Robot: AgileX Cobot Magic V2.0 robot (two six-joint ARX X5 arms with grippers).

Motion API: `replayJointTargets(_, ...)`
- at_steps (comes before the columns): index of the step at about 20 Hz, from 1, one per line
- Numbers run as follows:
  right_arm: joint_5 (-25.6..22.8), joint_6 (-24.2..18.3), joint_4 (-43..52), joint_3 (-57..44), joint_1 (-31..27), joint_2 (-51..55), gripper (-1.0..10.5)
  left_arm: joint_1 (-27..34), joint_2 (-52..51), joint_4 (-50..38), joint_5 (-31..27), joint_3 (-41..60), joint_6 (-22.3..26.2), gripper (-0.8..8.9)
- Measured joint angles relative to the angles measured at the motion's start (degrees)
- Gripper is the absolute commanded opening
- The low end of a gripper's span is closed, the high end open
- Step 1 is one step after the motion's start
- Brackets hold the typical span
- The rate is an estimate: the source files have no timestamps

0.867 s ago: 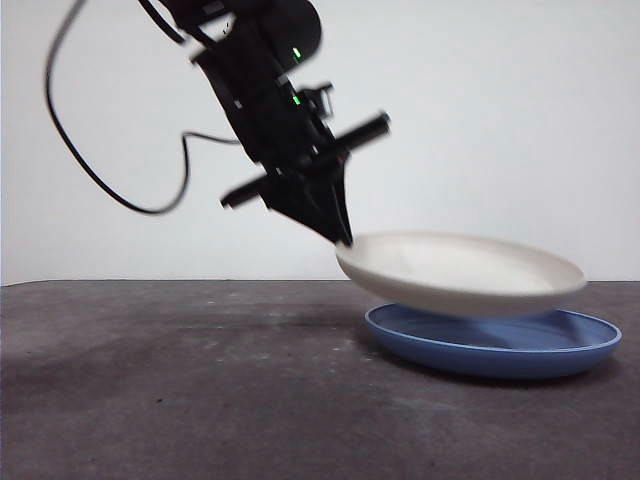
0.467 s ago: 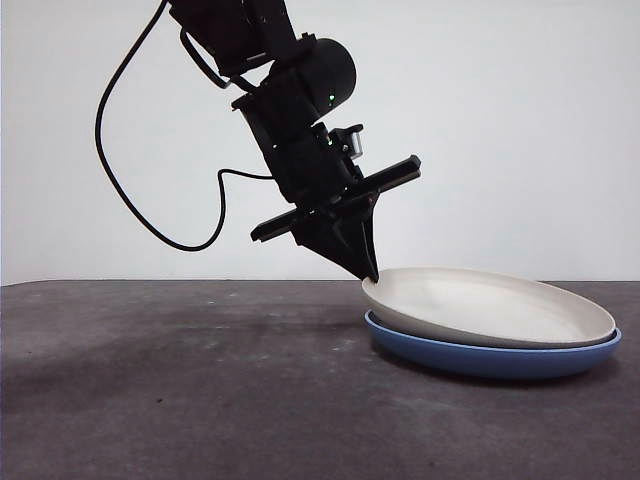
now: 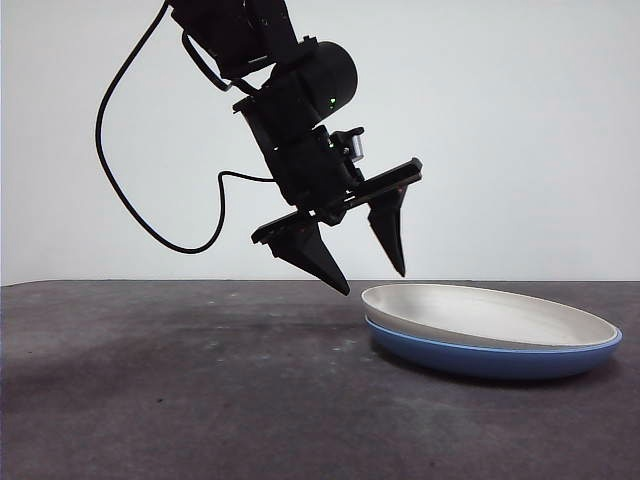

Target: Pick up the white plate, put it on the blue plate, put it on desk

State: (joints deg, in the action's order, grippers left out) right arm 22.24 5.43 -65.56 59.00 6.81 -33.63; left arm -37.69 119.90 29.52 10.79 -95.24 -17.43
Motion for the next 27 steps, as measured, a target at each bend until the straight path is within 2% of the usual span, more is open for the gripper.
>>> replayJointTargets(6,-1.49,0.0,0.0,0.0,0.0,0.0,4.6,-0.46,-0.2,1.51,0.04,-0.33,0.44,3.77)
replayJointTargets(8,-1.49,0.0,0.0,0.0,0.0,0.0,4.6,-0.42,-1.57,3.78,0.04,-0.33,1.95,3.77)
replayJointTargets(14,-3.63,0.0,0.07,0.0,0.0,-0.02,4.6,1.97,-18.4,9.01,0.02,-0.7,6.14,3.76)
replayJointTargets(19,-4.24,0.0,1.44,0.0,0.0,-0.17,4.6,4.42,-29.75,18.14,0.04,-0.28,9.75,3.75)
replayJointTargets(24,-4.24,0.0,1.51,0.0,0.0,-1.7,4.6,5.7,-43.08,18.56,0.24,12.15,11.23,3.75)
replayJointTargets(27,-4.24,0.0,1.53,0.0,0.0,-2.67,4.6,5.7,-51.54,18.25,6.16,24.04,12.28,3.74)
